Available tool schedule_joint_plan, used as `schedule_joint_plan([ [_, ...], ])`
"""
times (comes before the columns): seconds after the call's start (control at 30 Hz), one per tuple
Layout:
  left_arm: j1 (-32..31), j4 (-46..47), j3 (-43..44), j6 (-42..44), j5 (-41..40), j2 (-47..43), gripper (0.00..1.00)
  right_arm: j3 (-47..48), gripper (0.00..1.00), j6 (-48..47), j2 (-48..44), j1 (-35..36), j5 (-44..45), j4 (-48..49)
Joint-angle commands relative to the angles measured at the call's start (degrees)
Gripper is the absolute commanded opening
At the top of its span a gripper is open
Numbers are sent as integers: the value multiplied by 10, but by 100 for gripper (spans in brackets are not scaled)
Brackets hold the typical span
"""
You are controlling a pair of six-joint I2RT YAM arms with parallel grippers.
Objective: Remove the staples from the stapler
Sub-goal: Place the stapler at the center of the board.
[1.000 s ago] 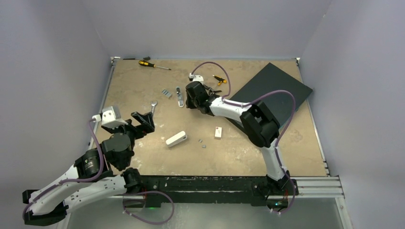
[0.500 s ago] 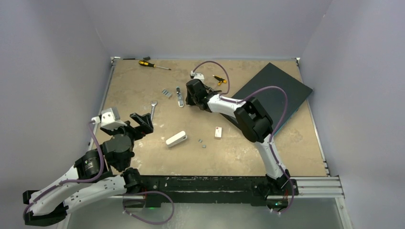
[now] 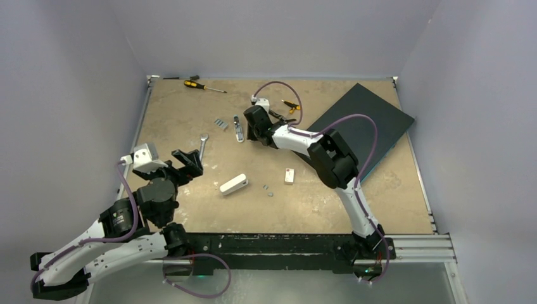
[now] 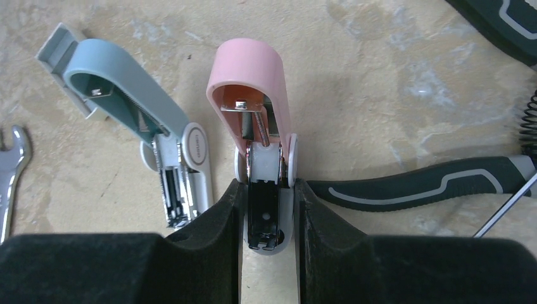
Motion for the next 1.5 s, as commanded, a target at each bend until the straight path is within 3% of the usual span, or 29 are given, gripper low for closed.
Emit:
schedule_joint_plan([
  [0.0, -2, -8, -3, -4, -13, 7, 96, 5, 0, -16, 0, -8, 71, -61],
  [0.1, -2, -9, -2, -3, -14, 7, 96, 10, 0, -23, 2, -18, 84, -72],
  [0.43, -2, -15, -3, -11, -13, 17, 96, 83, 2, -126, 48, -16, -13, -47],
  [0.87, -2, -17, -3, -17, -14, 18, 96, 60, 18, -112, 53, 18, -29, -51],
  [1.1, -2, -29, -1, -28, -12, 21, 96, 59, 31, -71, 57, 20, -13, -77],
  [1.3, -2, -49, 5, -46, -14, 22, 96, 47, 47, -59, 38, 20, 7, -79],
  [1.47, -2, -66, 11, -62, -15, 33, 95, 38, 51, -60, 13, 20, 4, -79],
])
